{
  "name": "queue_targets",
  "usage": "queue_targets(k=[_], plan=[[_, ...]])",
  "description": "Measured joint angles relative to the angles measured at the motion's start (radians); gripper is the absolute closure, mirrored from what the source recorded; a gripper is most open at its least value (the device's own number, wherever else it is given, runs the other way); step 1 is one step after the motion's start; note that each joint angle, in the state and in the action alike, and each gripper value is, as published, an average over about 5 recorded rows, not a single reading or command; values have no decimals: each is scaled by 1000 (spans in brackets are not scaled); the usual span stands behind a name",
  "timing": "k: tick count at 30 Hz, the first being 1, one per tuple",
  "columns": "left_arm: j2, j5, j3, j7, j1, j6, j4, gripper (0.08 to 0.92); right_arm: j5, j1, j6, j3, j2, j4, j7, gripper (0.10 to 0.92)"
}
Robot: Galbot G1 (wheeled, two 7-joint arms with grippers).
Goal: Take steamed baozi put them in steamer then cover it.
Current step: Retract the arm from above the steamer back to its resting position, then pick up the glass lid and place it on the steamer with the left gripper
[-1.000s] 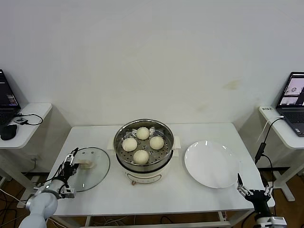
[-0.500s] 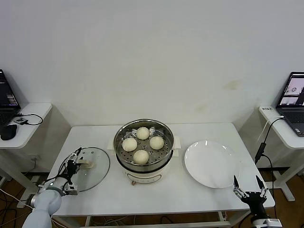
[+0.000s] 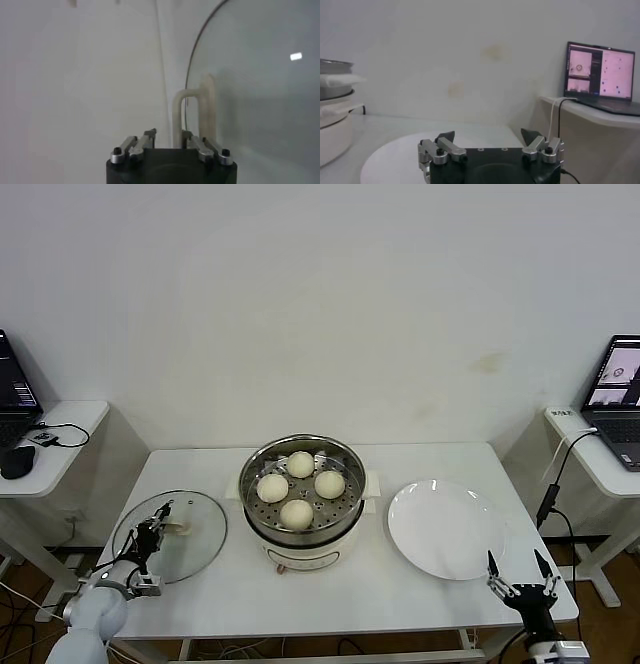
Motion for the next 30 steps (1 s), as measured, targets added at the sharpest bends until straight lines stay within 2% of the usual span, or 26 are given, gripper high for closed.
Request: queue_targets(k=[4,13,22,30], plan=[[12,-36,-13,-8,31,15,-45,852,-6,2,-2,-9,-7,3,-2,203],[52,-136,-58,12,146,104,-225,852,-5,13,-5,-25,-26,1,-10,202],[108,-208,-109,97,223,216,-446,852,-11,4,-6,-28,-44,-5,-27,202],[166,-300,-86,178,241,328,-629,852,-31,1,-6,-35,-39,-5,-39,203]])
